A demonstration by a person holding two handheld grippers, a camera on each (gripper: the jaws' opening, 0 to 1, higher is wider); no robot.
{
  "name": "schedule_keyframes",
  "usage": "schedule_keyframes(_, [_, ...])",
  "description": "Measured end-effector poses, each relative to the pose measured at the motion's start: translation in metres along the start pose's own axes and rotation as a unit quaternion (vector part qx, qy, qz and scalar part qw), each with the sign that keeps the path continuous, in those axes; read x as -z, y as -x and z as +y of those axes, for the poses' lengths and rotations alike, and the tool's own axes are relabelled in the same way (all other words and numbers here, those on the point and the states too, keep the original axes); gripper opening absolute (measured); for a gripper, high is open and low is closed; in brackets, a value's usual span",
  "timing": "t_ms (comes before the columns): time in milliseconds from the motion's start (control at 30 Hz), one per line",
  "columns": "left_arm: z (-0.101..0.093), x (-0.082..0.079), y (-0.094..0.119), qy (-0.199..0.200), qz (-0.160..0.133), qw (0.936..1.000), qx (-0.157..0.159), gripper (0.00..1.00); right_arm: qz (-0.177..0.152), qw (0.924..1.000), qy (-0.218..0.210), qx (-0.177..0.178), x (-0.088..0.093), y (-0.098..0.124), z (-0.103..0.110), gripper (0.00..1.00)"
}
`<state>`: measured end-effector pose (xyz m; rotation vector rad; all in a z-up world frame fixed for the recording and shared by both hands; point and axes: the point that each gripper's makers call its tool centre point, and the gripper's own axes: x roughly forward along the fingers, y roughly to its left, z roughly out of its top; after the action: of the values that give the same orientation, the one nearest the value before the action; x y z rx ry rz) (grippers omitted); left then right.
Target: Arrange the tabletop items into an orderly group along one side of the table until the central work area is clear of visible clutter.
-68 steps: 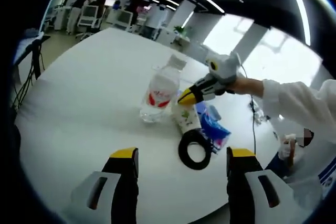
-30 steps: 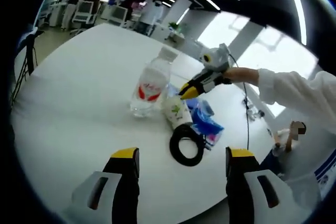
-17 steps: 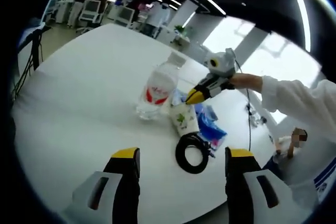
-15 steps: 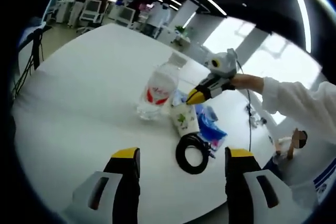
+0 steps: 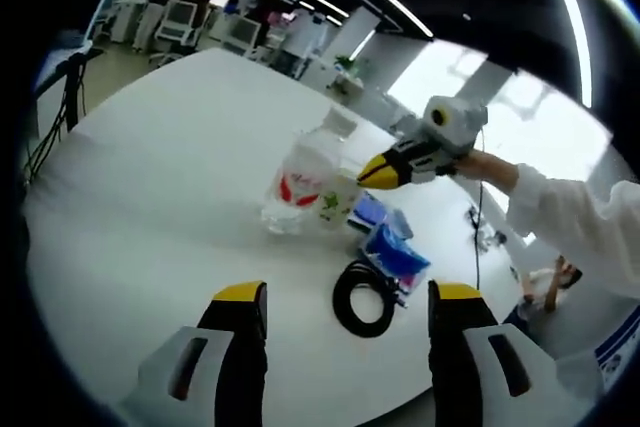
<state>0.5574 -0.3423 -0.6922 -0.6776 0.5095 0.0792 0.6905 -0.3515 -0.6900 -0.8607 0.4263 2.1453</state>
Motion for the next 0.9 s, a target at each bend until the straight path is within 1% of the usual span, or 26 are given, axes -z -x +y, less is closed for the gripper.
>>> schedule_keyframes(67, [0.001, -0.001, 0.001, 0.005, -0.002, 1.0, -0.001, 0.61, -0.008, 0.9999, 0.014, 0.006, -0.004, 0.0, 0.001, 0.0])
schedule_keyframes(100, [0.001, -0.001, 0.002, 0.006, -0.003, 1.0, -0.001, 0.61, -0.011, 0.9998, 0.018, 0.008, -0.004, -0.001, -0.004, 0.0])
schedule_keyframes(167, [0.003, -0.002, 0.002, 0.011, -0.005, 0.9999, -0.002, 0.61, -0.007, 0.9995, 0.028, 0.013, 0.0, -0.001, -0.004, 0.0])
schedule_keyframes(267, [0.002, -0.002, 0.002, 0.014, -0.008, 0.9999, -0.003, 0.61, -0.011, 0.9984, 0.049, 0.025, 0.005, 0.001, -0.004, 0.0])
schedule_keyframes(367, [0.001, -0.003, 0.001, 0.012, -0.009, 0.9999, 0.0, 0.6, -0.028, 0.9976, 0.057, 0.026, 0.004, 0.002, -0.002, 0.0])
schedule_keyframes(400, [0.0, -0.002, 0.001, 0.012, -0.007, 0.9999, 0.001, 0.6, -0.037, 0.9972, 0.062, 0.016, 0.003, 0.001, 0.003, 0.0])
schedule_keyframes(433, [-0.001, -0.002, 0.0, 0.011, -0.006, 0.9999, 0.002, 0.61, -0.035, 0.997, 0.068, 0.013, 0.004, 0.0, 0.006, 0.0])
schedule_keyframes(500, [-0.002, -0.001, 0.0, 0.01, -0.005, 0.9999, 0.003, 0.61, -0.019, 0.9954, 0.093, 0.013, 0.014, -0.002, 0.007, 0.0])
schedule_keyframes(533, [-0.002, -0.001, 0.0, 0.01, -0.005, 0.9999, 0.004, 0.61, -0.019, 0.9949, 0.098, 0.013, 0.016, -0.003, 0.007, 0.0])
schedule_keyframes(633, [-0.001, -0.001, 0.001, 0.009, -0.005, 0.9999, 0.002, 0.61, -0.026, 0.9945, 0.101, 0.011, 0.02, -0.005, 0.006, 0.0])
schedule_keyframes(733, [0.0, -0.001, 0.001, 0.011, -0.005, 0.9999, 0.001, 0.61, -0.019, 0.9938, 0.109, 0.01, 0.024, -0.01, 0.006, 0.0])
schedule_keyframes(800, [0.001, -0.001, 0.001, 0.012, -0.004, 0.9999, 0.0, 0.61, -0.008, 0.9934, 0.115, 0.006, 0.03, -0.012, 0.007, 0.0])
schedule_keyframes(900, [0.001, -0.002, 0.001, 0.011, -0.005, 0.9999, -0.001, 0.6, -0.009, 0.9926, 0.121, 0.004, 0.032, -0.014, 0.008, 0.0])
